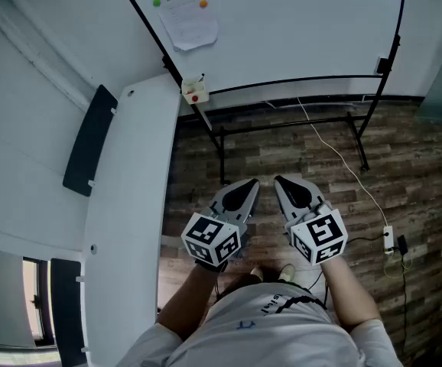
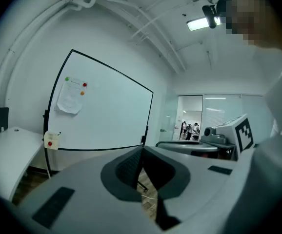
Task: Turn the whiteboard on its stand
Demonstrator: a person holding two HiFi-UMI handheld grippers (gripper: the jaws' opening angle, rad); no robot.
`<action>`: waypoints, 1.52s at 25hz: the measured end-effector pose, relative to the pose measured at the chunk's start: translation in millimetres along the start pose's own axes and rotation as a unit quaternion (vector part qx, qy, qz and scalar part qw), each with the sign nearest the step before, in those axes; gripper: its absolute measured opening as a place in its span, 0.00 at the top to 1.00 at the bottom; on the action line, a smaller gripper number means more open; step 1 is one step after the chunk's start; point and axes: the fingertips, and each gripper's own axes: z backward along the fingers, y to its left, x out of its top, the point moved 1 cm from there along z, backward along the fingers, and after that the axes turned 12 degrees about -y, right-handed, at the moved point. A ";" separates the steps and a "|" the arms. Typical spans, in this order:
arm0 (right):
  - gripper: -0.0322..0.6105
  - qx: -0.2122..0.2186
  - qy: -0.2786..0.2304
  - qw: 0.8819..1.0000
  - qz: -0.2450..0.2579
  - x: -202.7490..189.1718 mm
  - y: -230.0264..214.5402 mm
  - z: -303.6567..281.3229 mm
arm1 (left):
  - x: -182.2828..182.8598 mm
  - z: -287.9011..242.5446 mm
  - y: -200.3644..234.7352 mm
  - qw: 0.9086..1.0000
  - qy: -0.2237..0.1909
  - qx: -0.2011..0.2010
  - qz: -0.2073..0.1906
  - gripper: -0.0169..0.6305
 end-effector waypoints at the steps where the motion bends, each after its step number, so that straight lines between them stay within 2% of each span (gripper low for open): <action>1: 0.93 0.000 -0.001 1.000 -0.002 -1.1 -2.8 0.8 | -0.9 -1.8 -0.5 1.000 0.000 0.000 0.000 0.96; 9: 0.93 0.017 0.002 1.000 -0.014 -11.7 -0.8 -14.4 | -10.7 0.9 13.1 1.000 0.008 0.013 0.005 0.96; 15: 0.93 0.026 0.008 0.999 -0.019 -19.1 3.5 -51.4 | -9.3 -3.7 50.6 1.000 -0.002 0.011 0.014 0.96; 18: 0.93 0.021 0.008 0.999 -0.033 -26.4 3.3 -78.2 | -7.7 -8.4 83.1 1.000 -0.005 0.010 0.018 0.96; 33: 0.93 0.009 0.001 1.000 -0.027 -38.8 26.5 -262.6 | 38.6 -28.3 298.6 0.999 -0.034 -0.004 0.004 0.96; 38: 0.93 0.014 0.007 1.000 -0.023 -48.6 29.9 -303.8 | 40.9 -34.8 344.9 0.999 -0.033 0.012 0.002 0.96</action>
